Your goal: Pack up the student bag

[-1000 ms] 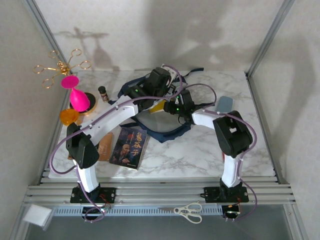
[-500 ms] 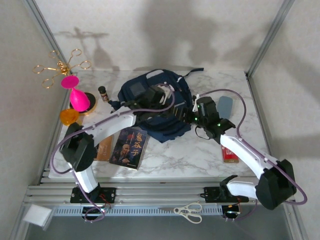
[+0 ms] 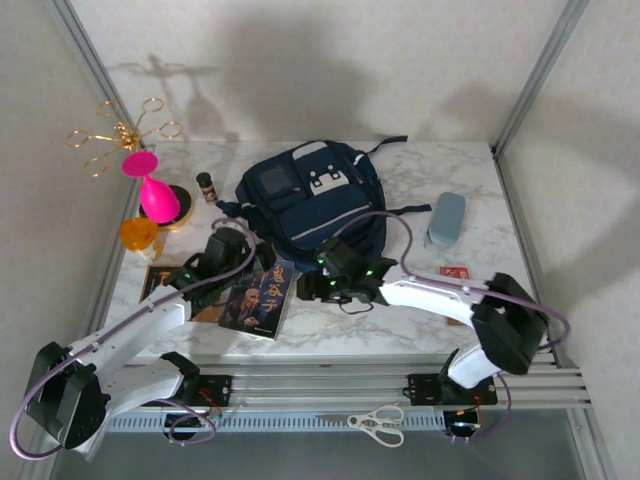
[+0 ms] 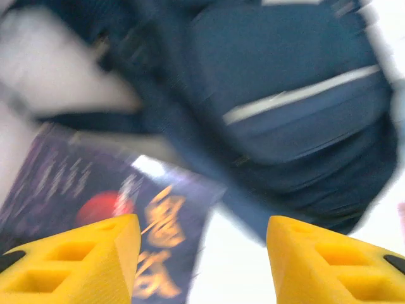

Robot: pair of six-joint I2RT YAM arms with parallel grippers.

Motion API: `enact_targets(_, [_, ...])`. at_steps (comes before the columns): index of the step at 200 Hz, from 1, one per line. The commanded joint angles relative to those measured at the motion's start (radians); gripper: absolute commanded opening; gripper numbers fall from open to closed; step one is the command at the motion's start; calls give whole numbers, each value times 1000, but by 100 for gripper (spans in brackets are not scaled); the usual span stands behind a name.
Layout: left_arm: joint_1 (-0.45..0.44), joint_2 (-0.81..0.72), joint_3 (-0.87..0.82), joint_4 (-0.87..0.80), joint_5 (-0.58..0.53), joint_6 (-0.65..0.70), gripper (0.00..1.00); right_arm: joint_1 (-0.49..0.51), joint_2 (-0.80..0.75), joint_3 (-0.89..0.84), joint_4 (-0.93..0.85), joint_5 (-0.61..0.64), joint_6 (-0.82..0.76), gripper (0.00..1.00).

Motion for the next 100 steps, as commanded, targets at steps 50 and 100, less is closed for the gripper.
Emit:
enact_targets(50, [21,-55,-178,-50,-153,-102,56,68,251,116,201,-15,200,53])
enact_targets(100, [29,-32,-252,-1,-153,-111,54,82,338,140,240,-13,267,47])
